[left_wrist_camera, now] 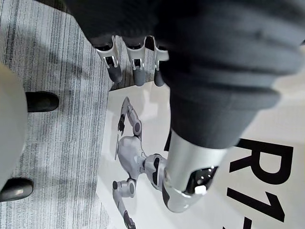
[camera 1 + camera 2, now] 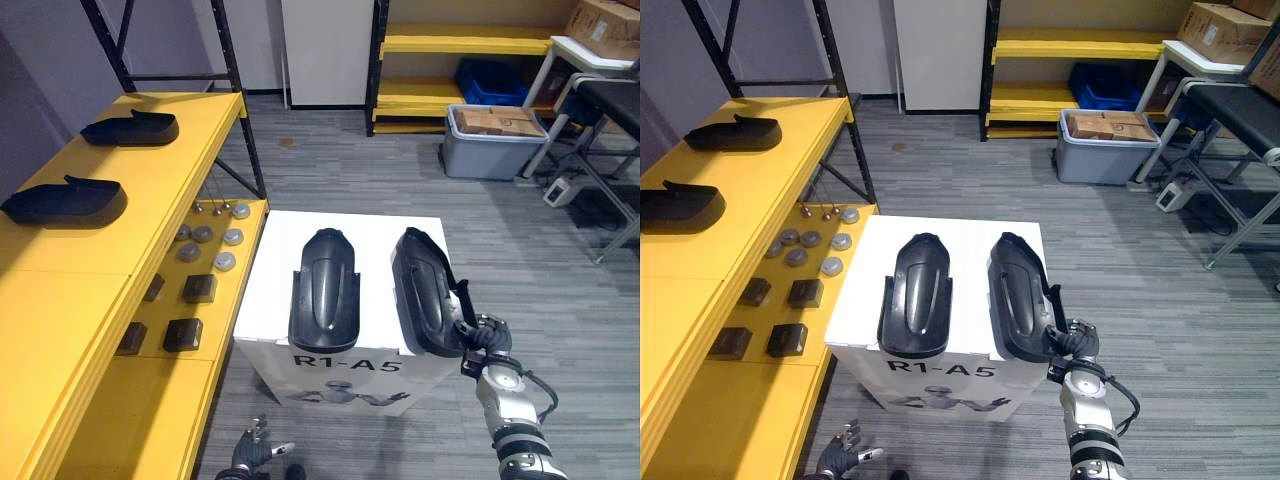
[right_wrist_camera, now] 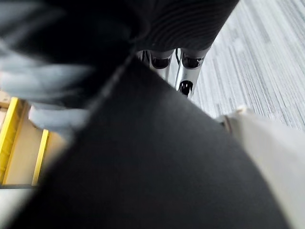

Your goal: Walk over and take plastic housings, then place them on the shelf

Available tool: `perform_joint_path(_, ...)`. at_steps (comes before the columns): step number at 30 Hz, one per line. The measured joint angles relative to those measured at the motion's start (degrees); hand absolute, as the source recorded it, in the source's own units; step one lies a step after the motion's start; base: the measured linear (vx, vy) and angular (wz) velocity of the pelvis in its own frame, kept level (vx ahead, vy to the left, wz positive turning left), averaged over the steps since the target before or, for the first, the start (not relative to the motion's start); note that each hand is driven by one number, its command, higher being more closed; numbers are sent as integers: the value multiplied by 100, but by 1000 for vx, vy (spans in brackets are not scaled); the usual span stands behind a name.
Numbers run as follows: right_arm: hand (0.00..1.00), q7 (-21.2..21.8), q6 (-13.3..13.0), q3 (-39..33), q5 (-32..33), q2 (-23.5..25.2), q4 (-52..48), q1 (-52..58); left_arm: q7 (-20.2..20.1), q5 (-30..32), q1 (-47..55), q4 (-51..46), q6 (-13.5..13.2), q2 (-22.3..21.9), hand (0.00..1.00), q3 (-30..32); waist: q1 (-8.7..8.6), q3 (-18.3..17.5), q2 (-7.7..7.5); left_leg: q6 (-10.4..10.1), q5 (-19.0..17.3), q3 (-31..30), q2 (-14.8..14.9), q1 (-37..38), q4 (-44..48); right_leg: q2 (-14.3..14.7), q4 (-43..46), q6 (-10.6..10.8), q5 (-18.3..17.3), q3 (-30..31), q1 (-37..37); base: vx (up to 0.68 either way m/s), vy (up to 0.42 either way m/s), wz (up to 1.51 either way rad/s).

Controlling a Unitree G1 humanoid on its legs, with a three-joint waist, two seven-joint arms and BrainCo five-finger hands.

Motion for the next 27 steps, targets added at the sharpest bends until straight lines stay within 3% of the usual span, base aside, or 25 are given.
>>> perform_joint_path(8,100,152,30,256,-23,110,-471,110,107,-109,-14,-146,4,-2,0,6,13,13,0,-71,-50,41,111,86,3,101,4,-59,43,50,47,7,-10,-3)
perform_joint_path(12,100,48,32,138,-504,396,-1813,546,124,-108,47,-602,2,-73,0,235,47,14,1,-71,-50,33,104,88,24,96,7,-59,44,82,45,0,0,0)
perform_joint_path(16,100,-77,18,-4,-803,572,-2527,716,146,-106,88,-1059,-9,-130,0,427,51,14,3,-69,-49,22,102,84,28,81,12,-54,47,84,43,0,0,0)
perform_joint_path(22,100,-300,-40,-205,-1244,779,-3539,1033,308,-108,287,-2405,-74,-482,0,911,61,15,4,-68,-48,3,100,24,28,70,41,-42,53,88,4,-17,7,0)
perform_joint_path(27,100,-509,-114,-186,-1896,986,-4407,1145,507,-173,379,-4024,-362,-654,0,1079,57,15,9,-67,-49,-2,94,24,30,46,47,-36,52,85,6,0,0,0)
